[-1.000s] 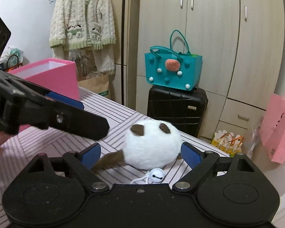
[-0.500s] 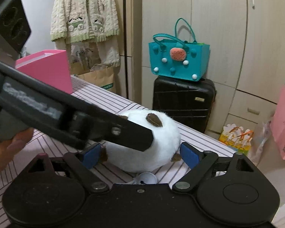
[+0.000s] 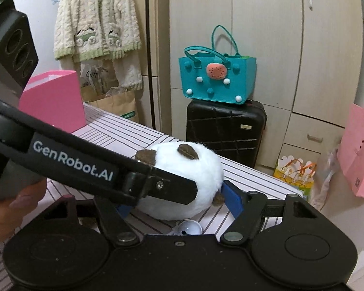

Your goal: Organize soft objects

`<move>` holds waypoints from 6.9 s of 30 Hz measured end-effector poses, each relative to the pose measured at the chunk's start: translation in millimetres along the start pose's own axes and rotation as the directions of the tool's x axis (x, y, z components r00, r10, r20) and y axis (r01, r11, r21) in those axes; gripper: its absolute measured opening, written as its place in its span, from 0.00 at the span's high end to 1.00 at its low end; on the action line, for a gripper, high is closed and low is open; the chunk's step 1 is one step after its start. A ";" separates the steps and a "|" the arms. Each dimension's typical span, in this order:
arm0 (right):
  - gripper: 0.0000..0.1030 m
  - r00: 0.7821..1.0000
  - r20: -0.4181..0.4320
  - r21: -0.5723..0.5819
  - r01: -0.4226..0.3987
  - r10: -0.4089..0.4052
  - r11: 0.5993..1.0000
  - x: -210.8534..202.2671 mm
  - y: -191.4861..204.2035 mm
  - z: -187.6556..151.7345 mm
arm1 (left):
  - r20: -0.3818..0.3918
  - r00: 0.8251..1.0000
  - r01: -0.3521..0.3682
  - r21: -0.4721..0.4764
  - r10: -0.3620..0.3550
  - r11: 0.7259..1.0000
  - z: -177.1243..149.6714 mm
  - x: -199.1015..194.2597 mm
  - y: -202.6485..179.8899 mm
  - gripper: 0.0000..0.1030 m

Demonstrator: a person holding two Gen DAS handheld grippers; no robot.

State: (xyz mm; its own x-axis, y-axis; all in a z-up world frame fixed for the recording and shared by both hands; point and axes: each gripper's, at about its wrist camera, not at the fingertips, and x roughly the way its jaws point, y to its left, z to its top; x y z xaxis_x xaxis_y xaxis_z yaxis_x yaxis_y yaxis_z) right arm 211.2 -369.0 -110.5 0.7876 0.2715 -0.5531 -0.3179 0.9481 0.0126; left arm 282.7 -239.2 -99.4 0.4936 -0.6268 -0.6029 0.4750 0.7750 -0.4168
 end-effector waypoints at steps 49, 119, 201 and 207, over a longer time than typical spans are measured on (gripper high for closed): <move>0.24 0.985 -0.171 -0.028 -0.012 0.007 1.000 -150.3 206.4 12.1 | -0.152 0.978 0.163 0.136 -0.142 0.977 -92.1 -243.2 9.3 0.41; 0.33 0.930 -0.159 -0.451 -0.368 0.332 0.813 122.5 287.0 177.6 | 0.104 0.918 -0.377 -0.066 0.383 0.924 46.4 -251.5 224.1 0.41; 0.00 0.924 -0.021 0.198 0.377 -0.381 0.905 -207.7 274.8 24.4 | 0.318 0.816 -0.531 0.083 0.483 0.843 -125.9 -363.9 24.4 0.00; 0.00 0.908 -0.030 0.186 0.415 -0.417 0.891 -211.7 276.2 19.5 | 0.320 0.821 -0.519 0.074 0.472 0.852 -130.8 -361.5 24.2 0.00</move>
State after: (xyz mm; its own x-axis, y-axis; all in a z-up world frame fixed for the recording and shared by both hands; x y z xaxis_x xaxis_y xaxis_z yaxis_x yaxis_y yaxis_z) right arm -33.0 -161.4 26.4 0.8322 -0.1540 -0.5326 0.1422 0.9878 -0.0634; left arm 20.4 16.6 19.5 0.8630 -0.1746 -0.4741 0.2024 0.9793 0.0078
